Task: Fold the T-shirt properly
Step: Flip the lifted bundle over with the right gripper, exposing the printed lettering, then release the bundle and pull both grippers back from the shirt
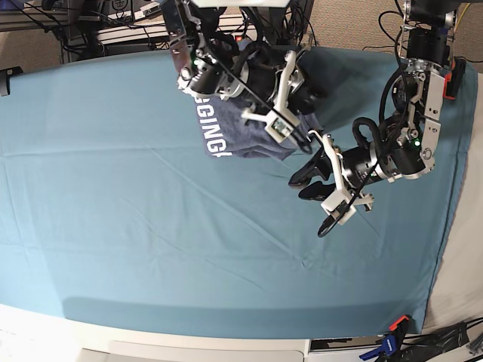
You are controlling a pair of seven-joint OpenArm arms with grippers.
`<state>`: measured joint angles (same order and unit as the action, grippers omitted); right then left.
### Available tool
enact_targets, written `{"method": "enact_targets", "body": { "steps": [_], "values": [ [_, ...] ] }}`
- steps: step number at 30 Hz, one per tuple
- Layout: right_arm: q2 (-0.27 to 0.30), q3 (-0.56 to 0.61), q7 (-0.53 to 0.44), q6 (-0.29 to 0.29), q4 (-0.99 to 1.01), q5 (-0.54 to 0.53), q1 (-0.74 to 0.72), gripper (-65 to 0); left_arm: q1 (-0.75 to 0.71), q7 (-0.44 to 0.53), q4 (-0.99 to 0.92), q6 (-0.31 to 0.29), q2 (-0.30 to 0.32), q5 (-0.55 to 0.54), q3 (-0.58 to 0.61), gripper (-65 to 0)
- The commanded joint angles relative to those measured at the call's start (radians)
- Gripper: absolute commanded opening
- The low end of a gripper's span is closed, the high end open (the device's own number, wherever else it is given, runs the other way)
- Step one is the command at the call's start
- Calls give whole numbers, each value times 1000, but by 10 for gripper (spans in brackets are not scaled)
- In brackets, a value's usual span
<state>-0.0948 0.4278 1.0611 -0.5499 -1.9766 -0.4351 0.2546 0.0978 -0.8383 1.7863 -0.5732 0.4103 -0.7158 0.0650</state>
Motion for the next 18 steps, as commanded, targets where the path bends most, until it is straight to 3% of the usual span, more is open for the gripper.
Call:
{"method": "enact_targets", "body": {
  "steps": [1,10,13,18],
  "values": [
    [-10,5,-21,-7,-32,-19,-8,-414,21,23,18,-1,8,-18,-5,-463],
    [-10,51,7,-36,-53,-59,-8,-414,21,23,18,-1,9,-11,-5,-463],
    [-10,40,6,-27,-53,24,-8,-414,19,23,18,0,9,6,-5,-463],
    [-10,22,6,58,-53,161,-8,-414,16,23,18,0,8,5,-5,-463]
  ]
}}
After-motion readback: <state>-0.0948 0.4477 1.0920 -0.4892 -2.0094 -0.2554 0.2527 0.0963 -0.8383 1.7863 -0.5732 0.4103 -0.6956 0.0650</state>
